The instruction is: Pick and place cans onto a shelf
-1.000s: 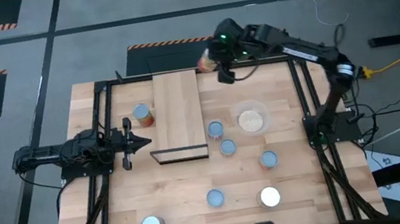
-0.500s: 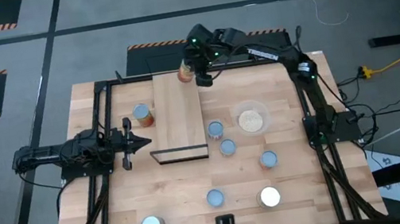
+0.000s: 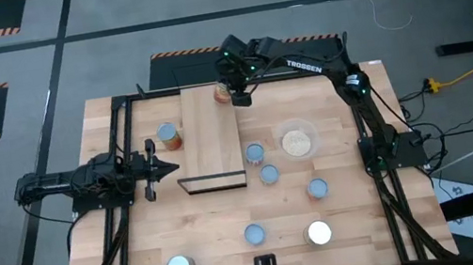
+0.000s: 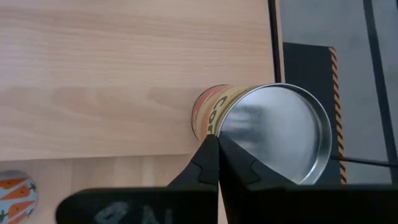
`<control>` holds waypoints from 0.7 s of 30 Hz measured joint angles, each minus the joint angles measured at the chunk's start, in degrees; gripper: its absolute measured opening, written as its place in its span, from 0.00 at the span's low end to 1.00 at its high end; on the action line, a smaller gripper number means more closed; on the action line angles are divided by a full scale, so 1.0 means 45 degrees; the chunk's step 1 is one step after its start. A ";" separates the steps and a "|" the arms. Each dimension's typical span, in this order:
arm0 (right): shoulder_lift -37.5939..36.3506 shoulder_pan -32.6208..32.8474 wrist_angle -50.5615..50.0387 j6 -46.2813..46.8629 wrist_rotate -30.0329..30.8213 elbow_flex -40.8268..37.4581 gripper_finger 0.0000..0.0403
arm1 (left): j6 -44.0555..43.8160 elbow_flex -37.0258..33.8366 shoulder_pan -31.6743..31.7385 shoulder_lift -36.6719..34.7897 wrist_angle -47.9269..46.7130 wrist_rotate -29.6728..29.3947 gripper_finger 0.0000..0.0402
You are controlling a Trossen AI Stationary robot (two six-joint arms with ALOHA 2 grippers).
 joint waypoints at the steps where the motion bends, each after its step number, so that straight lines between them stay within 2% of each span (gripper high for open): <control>1: 0.0021 0.0000 -0.0020 0.0000 0.0000 0.0000 0.00 | 0.0000 0.0000 0.0001 0.0000 0.0000 -0.0003 0.00; 21: 0.0321 0.0002 0.0280 0.0039 0.0015 -0.0005 0.03 | 0.0001 0.0000 0.0000 -0.0001 -0.0005 -0.0002 0.00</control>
